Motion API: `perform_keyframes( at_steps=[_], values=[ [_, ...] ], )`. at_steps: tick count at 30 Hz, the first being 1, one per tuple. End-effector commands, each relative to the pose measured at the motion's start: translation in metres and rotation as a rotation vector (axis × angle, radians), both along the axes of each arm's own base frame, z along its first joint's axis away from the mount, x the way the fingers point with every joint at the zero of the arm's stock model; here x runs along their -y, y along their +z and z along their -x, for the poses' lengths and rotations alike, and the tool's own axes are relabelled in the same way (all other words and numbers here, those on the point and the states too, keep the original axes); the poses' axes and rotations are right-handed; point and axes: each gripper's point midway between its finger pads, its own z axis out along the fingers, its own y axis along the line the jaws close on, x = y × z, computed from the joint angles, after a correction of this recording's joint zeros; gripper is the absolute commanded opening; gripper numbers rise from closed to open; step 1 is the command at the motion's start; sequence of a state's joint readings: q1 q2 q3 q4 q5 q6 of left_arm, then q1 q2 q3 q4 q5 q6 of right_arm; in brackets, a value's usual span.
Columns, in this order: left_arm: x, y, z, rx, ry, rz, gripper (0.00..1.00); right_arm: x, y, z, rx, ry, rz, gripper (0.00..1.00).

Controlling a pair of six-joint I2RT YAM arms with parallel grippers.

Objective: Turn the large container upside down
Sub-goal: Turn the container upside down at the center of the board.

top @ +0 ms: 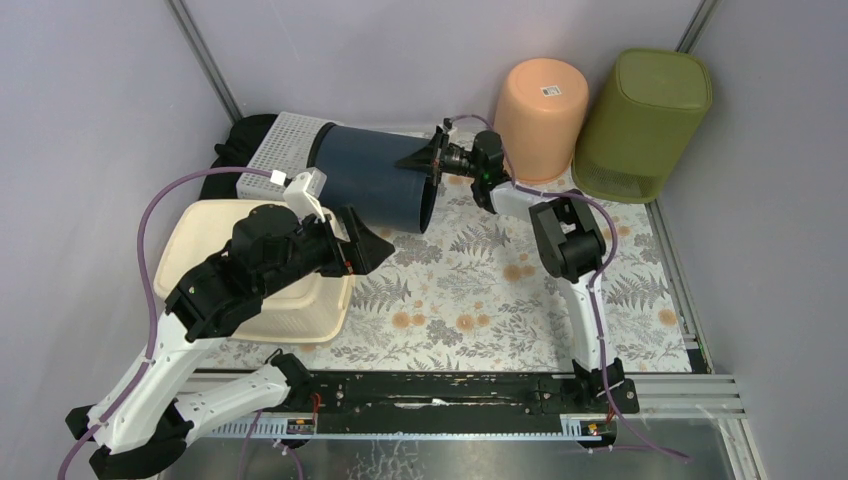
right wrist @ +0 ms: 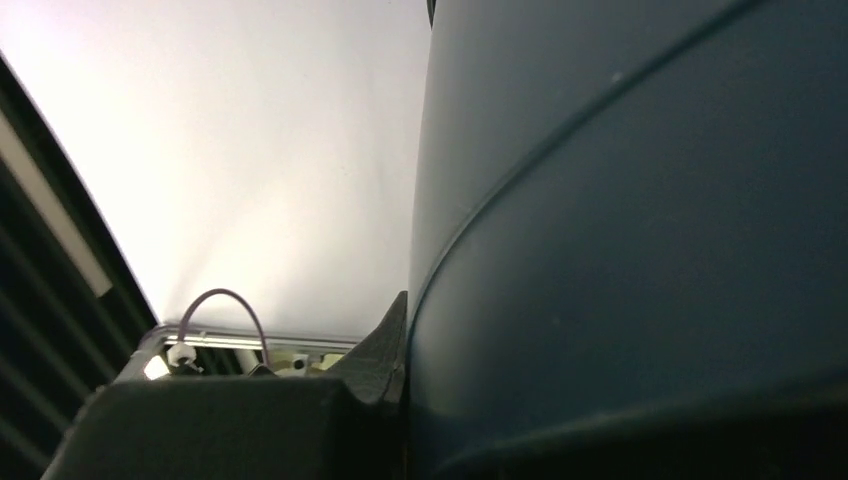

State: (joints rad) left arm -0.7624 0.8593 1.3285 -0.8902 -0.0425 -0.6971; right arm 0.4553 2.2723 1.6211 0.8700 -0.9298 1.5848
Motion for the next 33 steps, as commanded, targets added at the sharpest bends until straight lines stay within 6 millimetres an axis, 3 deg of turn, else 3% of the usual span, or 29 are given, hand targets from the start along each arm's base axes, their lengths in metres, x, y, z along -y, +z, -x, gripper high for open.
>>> perform_keyframes(
  at_steps=[1,6,13,22,33],
  values=[
    [-0.004,0.009,0.006,0.014,-0.012,0.003,1.0,0.006,0.057,0.011,0.115,0.013,-0.282,0.0],
    [-0.011,0.013,0.009,0.023,-0.003,-0.014,1.0,0.012,0.084,0.009,0.187,-0.014,-0.432,0.0],
    [-0.01,0.011,0.009,0.024,-0.011,-0.014,1.0,0.019,0.104,0.019,0.204,-0.008,-0.444,0.0],
    [-0.007,0.007,0.008,0.021,-0.018,-0.012,1.0,0.053,0.134,0.036,0.251,-0.051,-0.495,0.0],
    [-0.004,0.023,0.003,0.049,-0.021,-0.009,1.0,0.049,0.142,0.006,0.284,-0.102,-0.634,0.0]
  ],
)
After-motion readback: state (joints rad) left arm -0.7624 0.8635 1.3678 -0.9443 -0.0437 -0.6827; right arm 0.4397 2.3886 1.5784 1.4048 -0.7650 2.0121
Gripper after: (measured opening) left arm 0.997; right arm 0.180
